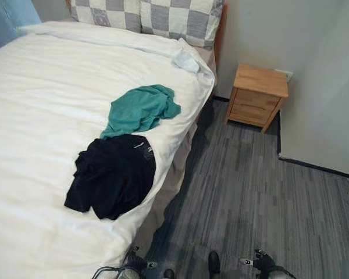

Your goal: Tidy up the quilt and then pick up the clothes from the bed and put them into the laundry hamper.

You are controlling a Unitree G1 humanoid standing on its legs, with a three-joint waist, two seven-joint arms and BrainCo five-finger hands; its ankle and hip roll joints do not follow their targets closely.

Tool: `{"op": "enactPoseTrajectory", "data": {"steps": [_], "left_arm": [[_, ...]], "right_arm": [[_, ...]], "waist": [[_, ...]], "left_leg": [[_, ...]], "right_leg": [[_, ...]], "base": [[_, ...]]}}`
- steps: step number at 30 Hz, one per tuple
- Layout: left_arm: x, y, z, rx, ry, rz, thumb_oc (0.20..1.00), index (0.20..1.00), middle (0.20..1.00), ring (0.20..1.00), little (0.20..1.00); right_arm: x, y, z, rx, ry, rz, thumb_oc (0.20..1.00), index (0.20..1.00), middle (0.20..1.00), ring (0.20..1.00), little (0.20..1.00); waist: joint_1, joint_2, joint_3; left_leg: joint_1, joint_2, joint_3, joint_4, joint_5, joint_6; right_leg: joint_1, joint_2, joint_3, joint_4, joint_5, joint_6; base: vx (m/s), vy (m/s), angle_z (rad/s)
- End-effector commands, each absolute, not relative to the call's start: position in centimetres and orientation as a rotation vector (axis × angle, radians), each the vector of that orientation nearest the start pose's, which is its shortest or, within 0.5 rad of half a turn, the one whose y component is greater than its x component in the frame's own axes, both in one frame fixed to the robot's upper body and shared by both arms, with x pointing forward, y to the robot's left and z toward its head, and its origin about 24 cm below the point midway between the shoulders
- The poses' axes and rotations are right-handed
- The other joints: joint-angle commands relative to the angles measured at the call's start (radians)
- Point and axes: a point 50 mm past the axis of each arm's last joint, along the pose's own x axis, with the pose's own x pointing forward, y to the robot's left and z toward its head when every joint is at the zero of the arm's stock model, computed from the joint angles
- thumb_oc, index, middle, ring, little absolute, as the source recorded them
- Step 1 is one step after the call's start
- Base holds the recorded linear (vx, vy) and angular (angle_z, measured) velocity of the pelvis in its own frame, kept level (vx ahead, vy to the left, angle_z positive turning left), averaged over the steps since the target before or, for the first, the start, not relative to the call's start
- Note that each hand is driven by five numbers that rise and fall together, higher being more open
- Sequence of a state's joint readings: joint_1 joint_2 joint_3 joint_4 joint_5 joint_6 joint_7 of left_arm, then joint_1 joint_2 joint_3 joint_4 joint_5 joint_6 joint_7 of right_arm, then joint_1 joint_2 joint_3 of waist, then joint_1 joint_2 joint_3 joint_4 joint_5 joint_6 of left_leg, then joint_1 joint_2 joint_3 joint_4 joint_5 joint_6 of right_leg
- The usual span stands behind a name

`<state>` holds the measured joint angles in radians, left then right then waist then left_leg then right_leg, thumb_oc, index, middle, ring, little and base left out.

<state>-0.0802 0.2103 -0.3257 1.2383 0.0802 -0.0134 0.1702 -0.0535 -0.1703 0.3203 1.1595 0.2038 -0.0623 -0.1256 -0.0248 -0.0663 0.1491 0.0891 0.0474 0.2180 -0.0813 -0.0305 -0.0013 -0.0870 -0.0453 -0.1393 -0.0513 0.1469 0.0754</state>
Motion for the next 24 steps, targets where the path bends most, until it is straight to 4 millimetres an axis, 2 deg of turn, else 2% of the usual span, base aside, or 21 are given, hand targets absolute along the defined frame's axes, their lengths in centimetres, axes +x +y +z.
{"op": "enactPoseTrajectory", "data": {"steps": [1,5,6,7,8,9,10,11,13,14,15,16,17,18,19,20,21,22,23,24], "left_arm": [[14.2,17.4,-15.7,0.522,1.071,-0.119,1.000,1.000,1.000,1.000,1.000],[14.3,17.0,-15.7,0.540,1.056,-0.150,1.000,1.000,1.000,1.000,1.000],[14.5,16.7,-15.7,0.542,1.051,-0.157,1.000,1.000,1.000,1.000,1.000],[15.7,15.9,-15.2,0.508,1.007,-0.139,1.000,1.000,1.000,1.000,1.000],[15.8,15.9,-15.2,0.507,1.006,-0.139,1.000,1.000,1.000,1.000,1.000],[16.9,15.5,-14.7,0.493,0.968,-0.124,1.000,1.000,1.000,1.000,1.000],[17.3,15.3,-14.5,0.479,0.950,-0.116,1.000,1.000,1.000,1.000,1.000],[17.3,15.3,-14.5,0.479,0.950,-0.116,1.000,1.000,1.000,1.000,1.000],[18.0,14.9,-14.1,0.449,0.923,-0.113,1.000,1.000,1.000,1.000,1.000],[18.0,14.9,-14.1,0.449,0.923,-0.113,1.000,1.000,1.000,1.000,1.000],[17.8,14.2,-14.2,0.431,0.921,-0.132,1.000,1.000,1.000,1.000,1.000],[17.6,14.1,-14.4,0.426,0.930,-0.128,1.000,1.000,1.000,1.000,1.000],[17.5,14.1,-14.4,0.426,0.931,-0.127,1.000,1.000,1.000,1.000,1.000],[17.2,14.2,-14.5,0.413,0.945,-0.114,1.000,1.000,1.000,1.000,1.000],[16.9,14.6,-14.7,0.414,0.961,-0.103,1.000,1.000,1.000,1.000,1.000],[16.6,14.8,-14.8,0.411,0.972,-0.090,1.000,1.000,1.000,1.000,1.000],[16.5,15.0,-14.8,0.420,0.977,-0.084,1.000,1.000,1.000,1.000,1.000],[16.5,15.0,-14.8,0.420,0.977,-0.084,1.000,1.000,1.000,1.000,1.000],[15.9,16.3,-15.1,0.454,1.016,-0.056,1.000,1.000,1.000,1.000,1.000],[15.9,16.3,-15.1,0.453,1.016,-0.056,1.000,1.000,1.000,1.000,1.000]], "right_arm": [[15.2,-16.3,-15.0,-0.170,0.991,0.015,1.000,1.000,1.000,1.000,1.000],[13.3,-17.7,-15.8,-0.165,1.061,-0.026,1.000,1.000,1.000,1.000,1.000],[13.1,-17.9,-15.8,-0.168,1.068,-0.032,1.000,1.000,1.000,1.000,1.000],[13.6,-18.5,-15.6,-0.163,1.060,-0.053,1.000,1.000,1.000,1.000,1.000],[13.6,-18.5,-15.6,-0.163,1.060,-0.053,1.000,1.000,1.000,1.000,1.000],[14.1,-18.7,-15.4,-0.151,1.053,-0.066,1.000,1.000,1.000,1.000,1.000],[14.2,-18.7,-15.4,-0.149,1.052,-0.064,1.000,1.000,1.000,1.000,1.000],[14.2,-18.7,-15.4,-0.149,1.052,-0.064,1.000,1.000,1.000,1.000,1.000],[14.4,-18.4,-15.3,-0.143,1.044,-0.052,1.000,1.000,1.000,1.000,1.000],[14.4,-18.4,-15.3,-0.142,1.044,-0.052,1.000,1.000,1.000,1.000,1.000],[14.3,-18.1,-15.4,-0.136,1.042,-0.046,1.000,1.000,1.000,1.000,1.000],[13.8,-17.9,-15.6,-0.124,1.057,-0.048,1.000,1.000,1.000,1.000,1.000],[13.8,-17.8,-15.6,-0.124,1.058,-0.047,1.000,1.000,1.000,1.000,1.000],[13.2,-17.5,-15.9,-0.135,1.078,-0.033,1.000,1.000,1.000,1.000,1.000],[12.8,-17.2,-16.0,-0.137,1.092,-0.028,1.000,1.000,1.000,1.000,1.000],[12.5,-17.0,-16.2,-0.140,1.104,-0.020,1.000,1.000,1.000,1.000,1.000],[12.6,-17.0,-16.1,-0.138,1.103,-0.022,1.000,1.000,1.000,1.000,1.000],[12.6,-17.0,-16.1,-0.138,1.103,-0.022,1.000,1.000,1.000,1.000,1.000],[12.7,-16.5,-16.2,-0.154,1.102,0.020,1.000,1.000,1.000,1.000,1.000],[12.7,-16.5,-16.2,-0.154,1.102,0.020,1.000,1.000,1.000,1.000,1.000]], "waist": [[-0.009,0.044,0.058],[-0.011,0.052,0.058],[-0.007,0.050,0.069],[0.014,0.041,0.101],[0.013,0.043,0.100],[0.036,0.022,0.122],[0.050,0.016,0.126],[0.051,0.015,0.122],[0.079,0.015,0.119],[0.080,0.013,0.117],[0.093,0.027,0.101],[0.089,0.035,0.085],[0.090,0.030,0.089],[0.094,0.026,0.079],[0.096,0.022,0.070],[0.104,0.012,0.061],[0.108,0.004,0.062],[0.107,0.003,0.062],[0.078,0.024,0.088],[0.078,0.022,0.087]], "left_leg": [[0.002,0.057,0.078,-0.006,0.029,-0.076],[0.084,0.095,0.126,0.016,0.049,-0.109],[0.046,0.115,0.125,0.127,0.061,-0.119],[-0.073,0.173,0.092,0.390,0.164,-0.138],[-0.079,0.177,0.088,0.398,0.161,-0.139],[-0.163,0.167,0.037,0.518,0.167,-0.101],[-0.206,0.138,0.027,0.519,0.141,-0.089],[-0.208,0.136,0.029,0.516,0.144,-0.088],[-0.255,0.064,0.033,0.414,0.079,-0.064],[-0.254,0.062,0.035,0.409,0.082,-0.063],[-0.265,0.033,0.098,0.243,0.112,-0.071],[-0.265,0.032,0.193,0.131,0.142,-0.089],[-0.253,0.023,0.196,0.118,0.146,-0.088],[-0.240,0.025,0.230,0.099,0.147,-0.077],[-0.212,0.020,0.244,0.070,0.143,-0.048],[-0.188,-0.006,0.225,0.058,0.131,-0.022],[-0.166,-0.023,0.212,0.046,0.113,-0.008],[-0.166,-0.024,0.212,0.045,0.113,-0.007],[-0.060,-0.029,0.181,0.007,0.081,0.027],[-0.061,-0.031,0.181,0.007,0.081,0.028]], "right_leg": [[0.025,-0.071,-0.198,0.114,-0.133,0.066],[0.112,-0.030,-0.163,0.011,-0.144,0.033],[0.143,-0.021,-0.154,-0.013,-0.148,0.018],[0.193,-0.009,-0.133,-0.036,-0.168,-0.016],[0.192,-0.006,-0.135,-0.036,-0.168,-0.018],[0.216,-0.010,-0.105,-0.036,-0.191,-0.031],[0.226,-0.011,-0.082,-0.036,-0.203,-0.026],[0.222,-0.013,-0.081,-0.036,-0.202,-0.025],[0.258,-0.014,-0.043,-0.036,-0.232,-0.006],[0.255,-0.015,-0.042,-0.036,-0.231,-0.006],[0.283,-0.009,-0.045,-0.036,-0.258,0.010],[0.330,0.009,-0.055,-0.036,-0.297,0.016],[0.336,0.003,-0.055,-0.036,-0.300,0.018],[0.361,0.016,-0.070,-0.036,-0.300,0.015],[0.365,0.026,-0.080,-0.019,-0.297,0.010],[0.352,0.026,-0.098,0.067,-0.291,0.021],[0.328,0.028,-0.112,0.169,-0.274,0.056],[0.327,0.027,-0.113,0.172,-0.276,0.057],[0.144,-0.019,-0.113,0.577,-0.084,0.183],[0.141,-0.021,-0.113,0.581,-0.087,0.183]], "base": [[0.24,-0.276,-1.13],[0.22,-0.207,-0.67],[0.24,-0.355,-0.31],[0.14,-0.271,-0.30],[0.24,-0.312,-0.45],[0.21,-0.144,-0.44],[0.22,-0.138,-0.63],[0.19,-0.006,-0.91],[0.26,0.037,-0.89],[0.43,0.074,-0.88],[0.65,0.057,-0.81],[0.66,0.061,-0.25],[0.60,0.018,0.13],[0.35,0.000,0.20],[0.49,0.003,0.08],[0.37,0.019,0.19],[0.26,0.029,0.25],[0.55,0.073,0.40],[0.43,0.056,0.27],[0.58,0.059,0.26]]}}
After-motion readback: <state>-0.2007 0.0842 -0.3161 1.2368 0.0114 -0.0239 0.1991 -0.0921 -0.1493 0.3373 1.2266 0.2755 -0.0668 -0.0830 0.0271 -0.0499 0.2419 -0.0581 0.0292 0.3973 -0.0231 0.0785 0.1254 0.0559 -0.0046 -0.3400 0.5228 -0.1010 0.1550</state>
